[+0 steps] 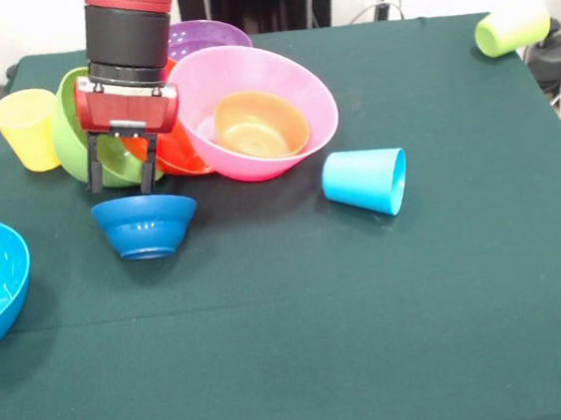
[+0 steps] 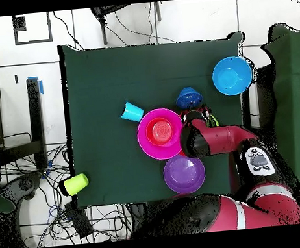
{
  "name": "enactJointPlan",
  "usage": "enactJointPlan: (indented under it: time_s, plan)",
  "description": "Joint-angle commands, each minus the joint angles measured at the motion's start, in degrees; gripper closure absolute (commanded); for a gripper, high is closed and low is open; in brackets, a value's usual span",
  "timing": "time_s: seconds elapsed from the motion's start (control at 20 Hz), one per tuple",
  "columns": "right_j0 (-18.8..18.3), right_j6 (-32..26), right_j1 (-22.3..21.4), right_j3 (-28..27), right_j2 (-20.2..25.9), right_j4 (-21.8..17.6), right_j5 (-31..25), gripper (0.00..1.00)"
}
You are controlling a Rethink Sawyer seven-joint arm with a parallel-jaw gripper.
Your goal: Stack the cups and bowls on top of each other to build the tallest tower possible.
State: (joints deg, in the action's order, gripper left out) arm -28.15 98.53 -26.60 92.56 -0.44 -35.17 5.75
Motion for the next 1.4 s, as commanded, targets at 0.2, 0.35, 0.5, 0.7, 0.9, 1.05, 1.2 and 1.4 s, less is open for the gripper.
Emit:
enactJointPlan:
  time_s: [0.2,0.35,0.5,0.7,0.9,1.05,1.2,1.4]
  plan:
    - [0.7,6.1,0.2,0.8,4.5,-1.8,3.6,0.00]
    - [-0.4,5.6,0.6,0.9,5.8,-2.5,3.5,0.00]
    - [-0.1,5.9,0.4,1.4,5.6,-2.2,3.8,0.00]
    - [0.2,6.0,0.3,1.6,5.4,-2.0,3.8,0.00]
    - [0.5,6.2,0.0,2.5,5.6,-2.0,3.9,0.00]
    - [2.3,7.4,-0.1,3.7,3.4,-0.7,5.0,0.00]
    - [0.5,6.8,0.0,4.3,5.7,-1.4,3.1,0.00]
    - [-2.7,5.8,0.8,5.3,9.6,-2.9,1.7,0.00]
